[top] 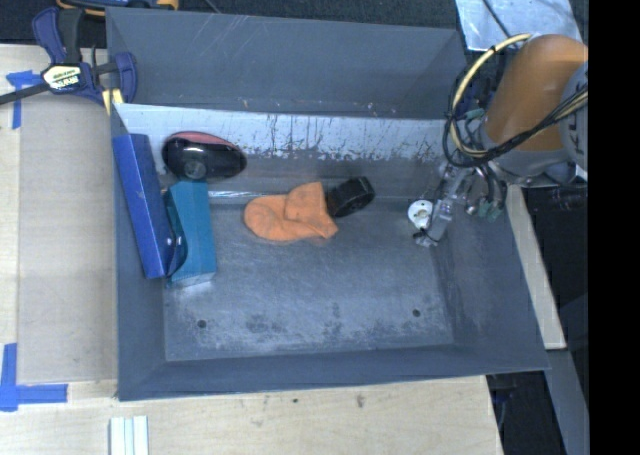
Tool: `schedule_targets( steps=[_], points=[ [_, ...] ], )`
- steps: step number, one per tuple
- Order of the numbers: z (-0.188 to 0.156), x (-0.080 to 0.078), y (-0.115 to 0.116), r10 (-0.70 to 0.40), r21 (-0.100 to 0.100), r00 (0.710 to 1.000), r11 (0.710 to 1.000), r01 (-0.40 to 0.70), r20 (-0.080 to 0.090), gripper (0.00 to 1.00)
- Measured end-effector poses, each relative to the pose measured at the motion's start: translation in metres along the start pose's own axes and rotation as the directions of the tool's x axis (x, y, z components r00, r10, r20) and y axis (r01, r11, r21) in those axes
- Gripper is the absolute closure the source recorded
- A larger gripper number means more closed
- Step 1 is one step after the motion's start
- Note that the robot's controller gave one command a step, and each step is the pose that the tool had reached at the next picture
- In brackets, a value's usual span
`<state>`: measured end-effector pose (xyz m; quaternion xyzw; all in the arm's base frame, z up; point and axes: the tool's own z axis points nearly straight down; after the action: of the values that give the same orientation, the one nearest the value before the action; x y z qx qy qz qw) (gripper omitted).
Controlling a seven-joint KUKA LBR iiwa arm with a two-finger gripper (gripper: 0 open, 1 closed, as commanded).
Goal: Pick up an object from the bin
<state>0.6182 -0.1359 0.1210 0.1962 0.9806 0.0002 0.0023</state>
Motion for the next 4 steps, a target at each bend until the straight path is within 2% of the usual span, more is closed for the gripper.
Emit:
schedule_targets(
  steps=[1, 2, 4],
  points=[
    [0.035, -0.008, -0.014, -0.27, 0.001, 0.963, 0.963, 0.27, -0.002, 0.0],
    [0.049, -0.013, -0.006, 0.174, -0.006, 0.985, 0.985, -0.174, -0.003, 1.0],
    [0.043, -0.011, -0.007, 0.172, -0.003, 0.985, 0.985, -0.172, -0.006, 1.0]
  ],
)
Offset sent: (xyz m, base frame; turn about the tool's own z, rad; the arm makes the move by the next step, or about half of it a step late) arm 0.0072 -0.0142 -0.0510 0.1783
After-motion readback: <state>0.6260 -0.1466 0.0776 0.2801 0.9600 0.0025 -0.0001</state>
